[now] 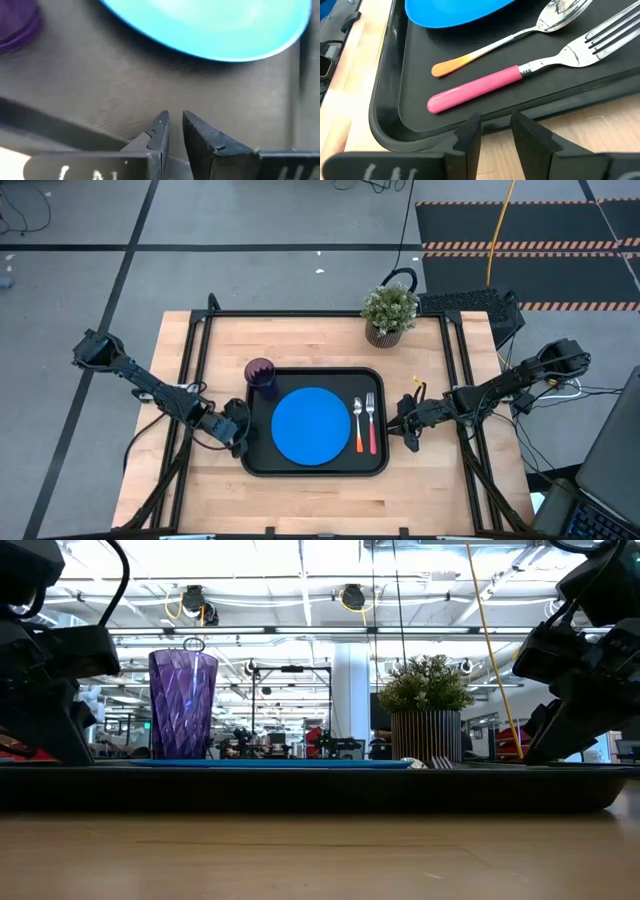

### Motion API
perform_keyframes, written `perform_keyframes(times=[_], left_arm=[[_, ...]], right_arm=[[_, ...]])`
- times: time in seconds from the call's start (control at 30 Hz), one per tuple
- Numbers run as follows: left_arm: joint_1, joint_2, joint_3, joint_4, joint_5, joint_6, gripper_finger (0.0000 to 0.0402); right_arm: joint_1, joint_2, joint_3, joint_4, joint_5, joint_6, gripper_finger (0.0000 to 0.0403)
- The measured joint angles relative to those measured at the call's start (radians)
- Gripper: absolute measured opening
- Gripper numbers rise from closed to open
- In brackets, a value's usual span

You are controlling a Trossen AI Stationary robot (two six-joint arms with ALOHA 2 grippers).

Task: Pick and place plate/cup/fork/spoon on tray
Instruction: Adjust the black serving tray

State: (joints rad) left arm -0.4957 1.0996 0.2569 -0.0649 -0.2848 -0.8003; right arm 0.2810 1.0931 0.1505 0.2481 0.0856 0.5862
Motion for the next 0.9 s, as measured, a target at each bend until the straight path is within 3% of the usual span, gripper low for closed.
perform_keyframes(times=[0.17, 0.33, 0.5, 0.9], left_arm=[[0.0, -0.002, 0.024, 0.028, 0.051, 0.057, 0.0055], [0.0, -0.003, 0.161, -0.223, 0.034, 0.118, 0.0055], [-0.003, -0.003, 0.285, -0.514, 0.018, 0.038, 0.0055], [-0.053, -0.003, 0.294, -0.615, 0.115, -0.126, 0.0055]], right_arm=[[0.0, -0.007, 0.0, -0.002, 0.0, 0.001, 0.0107], [0.0, -0.005, -0.003, -0.027, -0.005, 0.008, 0.0107], [0.0, -0.005, -0.003, -0.034, -0.004, 0.006, 0.0107], [0.0, -0.007, -0.003, -0.032, -0.009, 0.008, 0.0107]])
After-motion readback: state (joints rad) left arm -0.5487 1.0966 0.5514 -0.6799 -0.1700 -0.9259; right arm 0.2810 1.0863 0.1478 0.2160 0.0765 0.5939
